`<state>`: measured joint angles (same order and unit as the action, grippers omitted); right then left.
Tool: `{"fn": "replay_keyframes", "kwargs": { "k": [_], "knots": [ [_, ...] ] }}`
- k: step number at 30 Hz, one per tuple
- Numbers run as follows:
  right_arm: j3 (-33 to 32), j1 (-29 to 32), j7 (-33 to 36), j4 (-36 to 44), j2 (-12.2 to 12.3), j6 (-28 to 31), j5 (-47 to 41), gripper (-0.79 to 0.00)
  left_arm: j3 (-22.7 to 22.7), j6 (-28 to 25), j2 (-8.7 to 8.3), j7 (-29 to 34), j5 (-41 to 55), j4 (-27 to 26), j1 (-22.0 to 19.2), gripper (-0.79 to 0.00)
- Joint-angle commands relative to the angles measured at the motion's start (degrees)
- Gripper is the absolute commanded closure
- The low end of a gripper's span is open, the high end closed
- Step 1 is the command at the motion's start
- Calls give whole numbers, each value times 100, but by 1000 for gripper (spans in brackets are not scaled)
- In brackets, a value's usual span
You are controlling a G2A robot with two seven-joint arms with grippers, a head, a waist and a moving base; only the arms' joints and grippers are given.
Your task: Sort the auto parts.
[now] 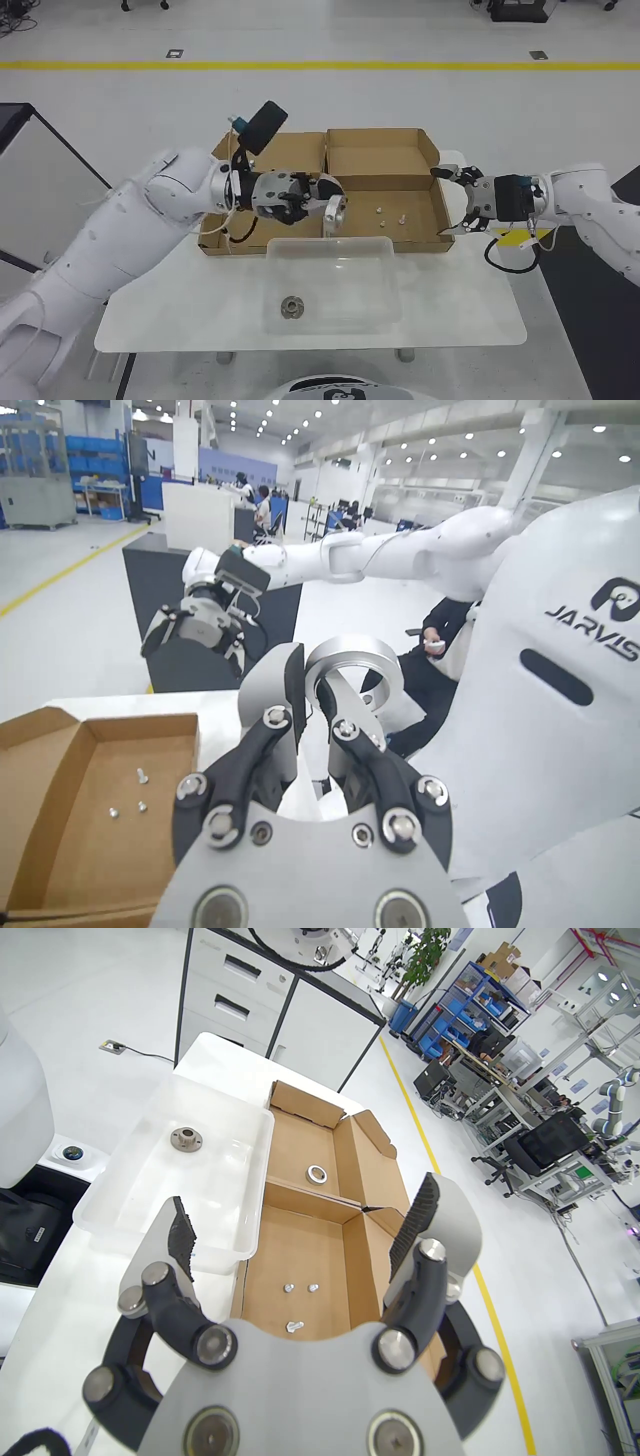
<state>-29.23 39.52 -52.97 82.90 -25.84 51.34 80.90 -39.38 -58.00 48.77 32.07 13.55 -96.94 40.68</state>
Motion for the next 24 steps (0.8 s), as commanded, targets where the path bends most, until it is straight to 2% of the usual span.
{"fn": "replay_keyframes", "kwargs": {
  "k": [1, 7, 17, 21, 24],
  "knots": [
    [0, 0, 0, 0, 0, 0, 0, -785, -90, 0, 55, -37, 153, -83, 98, 0],
    [0, 0, 0, 0, 0, 0, 0, -785, -615, 0, 244, 53, 608, -272, 481, 0],
    [0, 0, 0, 0, 0, 0, 0, -785, -615, 0, 244, 53, 608, -272, 481, 0],
    [0, 0, 0, 0, 0, 0, 0, -785, -670, 0, 314, -446, 1294, -598, 696, 0],
    [0, 0, 0, 0, 0, 0, 0, -785, -824, 0, 380, -474, 1716, -751, 819, 0]
  ]
}}
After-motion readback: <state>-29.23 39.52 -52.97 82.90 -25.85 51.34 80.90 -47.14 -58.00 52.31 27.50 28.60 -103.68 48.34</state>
